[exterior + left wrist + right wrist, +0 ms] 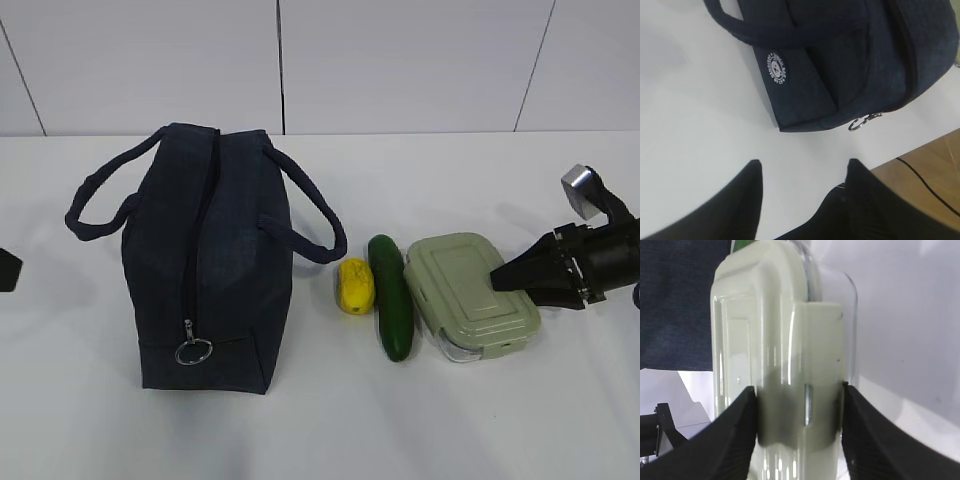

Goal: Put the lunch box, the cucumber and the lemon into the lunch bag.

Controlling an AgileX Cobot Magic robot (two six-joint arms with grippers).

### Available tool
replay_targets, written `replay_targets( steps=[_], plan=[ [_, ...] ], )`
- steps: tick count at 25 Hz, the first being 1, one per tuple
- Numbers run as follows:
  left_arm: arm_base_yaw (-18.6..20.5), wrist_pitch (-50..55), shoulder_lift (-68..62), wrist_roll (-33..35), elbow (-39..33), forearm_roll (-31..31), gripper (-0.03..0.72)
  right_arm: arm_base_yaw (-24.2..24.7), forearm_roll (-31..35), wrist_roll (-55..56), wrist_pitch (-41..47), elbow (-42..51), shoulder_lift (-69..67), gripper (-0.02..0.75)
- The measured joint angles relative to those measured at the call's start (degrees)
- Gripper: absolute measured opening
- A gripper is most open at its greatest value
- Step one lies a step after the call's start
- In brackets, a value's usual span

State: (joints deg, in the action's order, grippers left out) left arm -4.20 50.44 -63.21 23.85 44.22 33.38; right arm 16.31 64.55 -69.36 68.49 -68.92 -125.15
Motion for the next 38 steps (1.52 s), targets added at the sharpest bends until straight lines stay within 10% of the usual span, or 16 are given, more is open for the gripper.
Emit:
replay_targets(
  steps=[25, 32, 38],
  plan=[
    [-10.5, -2.3, -27.7, 1.6, 19.2, 1.3, 0.384, 0.0, -0.5, 0.1, 0.0, 0.0, 0.0, 0.386],
    [-10.6, -4.4, -29.4, 1.6, 19.2, -2.0, 0.061, 0.0, -0.5, 0.2, 0.0, 0.0, 0.0, 0.385],
    [-10.6, -4.4, -29.5, -1.3, 21.7, -8.8, 0.024, 0.0, -0.6, 0.6, 0.0, 0.0, 0.0, 0.385]
  ],
)
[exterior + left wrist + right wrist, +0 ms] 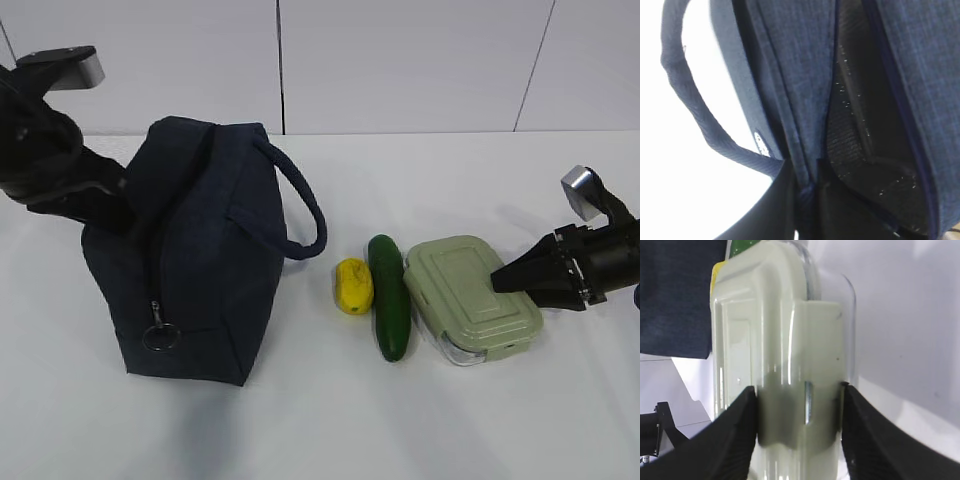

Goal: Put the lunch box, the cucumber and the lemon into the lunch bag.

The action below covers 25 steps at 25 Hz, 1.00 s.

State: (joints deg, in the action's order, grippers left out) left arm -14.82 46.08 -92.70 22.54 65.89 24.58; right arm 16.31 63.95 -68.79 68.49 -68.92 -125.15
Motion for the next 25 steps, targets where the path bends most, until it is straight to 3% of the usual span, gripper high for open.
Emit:
replay_targets(
  steps=[5, 8, 12, 25],
  plan=[
    [0.0, 4.6, 0.0, -6.3, 5.6, -11.2, 0.024, 0.0, -0.1, 0.2, 0.0, 0.0, 0.0, 0.384],
    [0.0, 7.8, 0.0, -7.9, 9.6, -14.9, 0.024, 0.0, -0.1, 0.2, 0.0, 0.0, 0.0, 0.384],
    [-0.4, 9.6, 0.0, -8.6, 12.6, -16.1, 0.023, 0.0, -0.1, 0.3, 0.0, 0.0, 0.0, 0.384],
    [-3.9, 9.9, -1.7, -8.8, 12.8, -16.6, 0.022, 0.0, 1.1, 1.3, -0.2, 0.0, 0.0, 0.384]
  ],
)
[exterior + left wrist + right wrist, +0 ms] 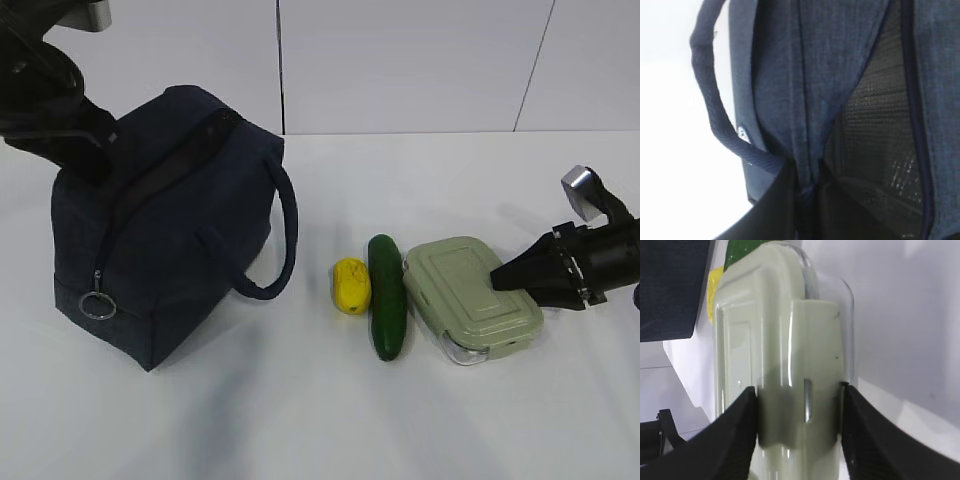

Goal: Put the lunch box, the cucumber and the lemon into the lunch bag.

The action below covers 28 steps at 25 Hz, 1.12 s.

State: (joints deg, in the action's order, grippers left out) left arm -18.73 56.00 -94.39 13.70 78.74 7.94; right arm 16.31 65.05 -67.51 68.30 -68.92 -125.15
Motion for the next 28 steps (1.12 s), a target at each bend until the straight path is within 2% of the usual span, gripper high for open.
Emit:
replay_targets(
  steps=[20, 28],
  plan=[
    [0.0, 0.0, 0.0, 0.0, 0.0, -1.1, 0.022, 0.0, 5.1, 6.7, -3.3, 0.0, 1.3, 0.381],
    [0.0, 0.0, 0.0, 0.0, 0.0, -1.1, 0.022, -3.0, 5.9, 7.6, -3.5, 0.0, 1.8, 0.381]
  ],
)
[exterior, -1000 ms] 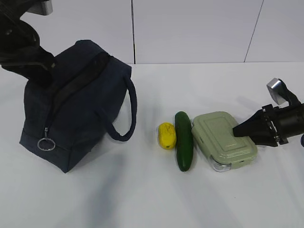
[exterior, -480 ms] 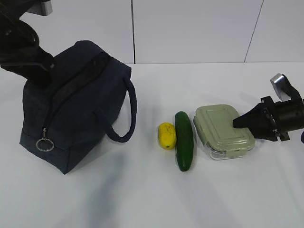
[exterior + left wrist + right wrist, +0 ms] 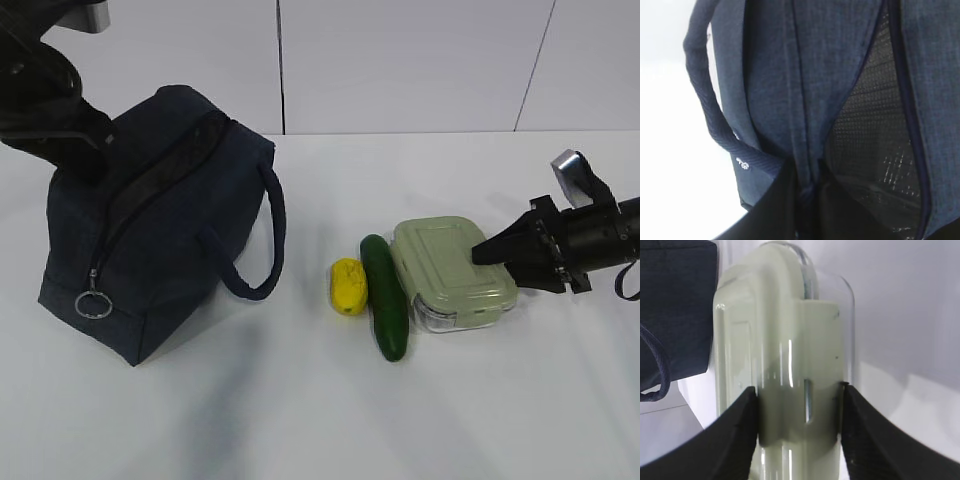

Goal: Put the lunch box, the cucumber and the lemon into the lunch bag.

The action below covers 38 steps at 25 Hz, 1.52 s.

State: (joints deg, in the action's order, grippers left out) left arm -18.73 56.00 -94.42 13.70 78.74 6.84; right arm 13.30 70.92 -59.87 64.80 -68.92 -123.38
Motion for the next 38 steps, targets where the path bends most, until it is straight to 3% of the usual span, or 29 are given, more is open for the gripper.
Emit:
replay_targets(
  steps=[15, 38],
  plan=[
    [0.0, 0.0, 0.0, 0.0, 0.0, -0.1, 0.022, -1.6, 2.6, 2.7, 0.0, 0.0, 10.4, 0.381],
    [-0.1, 0.0, 0.0, 0.0, 0.0, 0.2, 0.022, -18.7, 12.5, 5.0, 1.0, -6.5, 15.2, 0.38]
  ],
)
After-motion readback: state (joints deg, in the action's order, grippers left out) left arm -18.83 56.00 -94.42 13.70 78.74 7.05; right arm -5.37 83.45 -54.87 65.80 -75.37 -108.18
